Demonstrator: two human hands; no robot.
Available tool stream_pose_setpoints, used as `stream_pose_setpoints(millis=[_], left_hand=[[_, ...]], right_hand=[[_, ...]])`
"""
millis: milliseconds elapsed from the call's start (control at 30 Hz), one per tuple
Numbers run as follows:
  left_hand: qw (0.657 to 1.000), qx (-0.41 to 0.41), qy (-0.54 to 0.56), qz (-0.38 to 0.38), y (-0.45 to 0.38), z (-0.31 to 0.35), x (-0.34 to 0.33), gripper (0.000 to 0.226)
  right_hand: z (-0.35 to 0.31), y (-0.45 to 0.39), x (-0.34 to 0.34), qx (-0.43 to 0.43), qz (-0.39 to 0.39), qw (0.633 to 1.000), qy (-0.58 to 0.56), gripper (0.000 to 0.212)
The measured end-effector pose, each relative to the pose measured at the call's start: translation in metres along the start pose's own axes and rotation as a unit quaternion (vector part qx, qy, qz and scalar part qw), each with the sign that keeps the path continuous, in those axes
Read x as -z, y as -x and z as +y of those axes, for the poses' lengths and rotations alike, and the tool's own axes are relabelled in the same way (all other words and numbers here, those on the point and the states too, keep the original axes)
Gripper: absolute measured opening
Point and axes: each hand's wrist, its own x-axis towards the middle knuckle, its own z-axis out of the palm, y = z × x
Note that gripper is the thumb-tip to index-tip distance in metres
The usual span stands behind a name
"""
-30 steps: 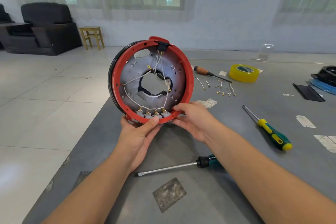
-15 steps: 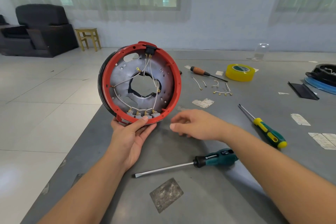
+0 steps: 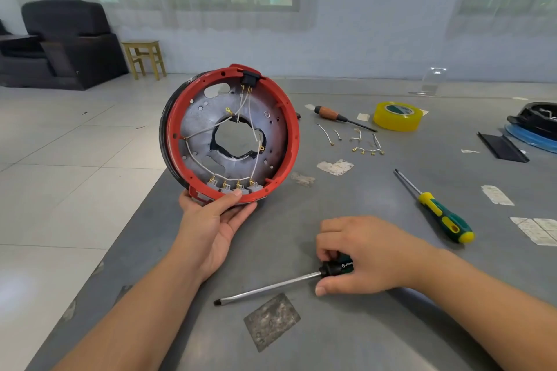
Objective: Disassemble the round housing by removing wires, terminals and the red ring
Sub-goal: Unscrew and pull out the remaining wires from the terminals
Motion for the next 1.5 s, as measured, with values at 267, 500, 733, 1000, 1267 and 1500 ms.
stream_pose_setpoints(millis=[267, 500, 733, 1000, 1267, 1500], left_hand=[[1.000, -0.001, -0.015, -0.009, -0.001, 0.003, 0.002, 0.068], [0.998, 0.009, -0.049, -0.026, -0.002, 0.016, 0.013, 0.067], [0.998, 0.000, -0.045, -0.047, -0.001, 0.014, 0.016, 0.064], [0.996, -0.004, -0.057, -0.065, 0.003, 0.015, 0.011, 0.065], [0.996, -0.004, -0.061, -0.066, 0.002, 0.015, 0.014, 0.069], [0.996, -0.008, -0.064, -0.065, 0.002, 0.013, 0.014, 0.071]], right_hand=[[0.013, -0.010, -0.005, -0.075, 0.010, 0.991, 0.115, 0.068], [0.017, -0.011, 0.000, -0.165, 0.037, 0.983, 0.077, 0.070], [0.024, -0.007, 0.002, -0.215, 0.061, 0.975, 0.014, 0.047], [0.033, -0.005, 0.010, -0.209, 0.047, 0.976, 0.036, 0.059], [0.033, -0.009, 0.018, -0.236, 0.012, 0.972, 0.008, 0.065], [0.034, -0.012, 0.034, -0.222, 0.006, 0.975, -0.021, 0.062]])
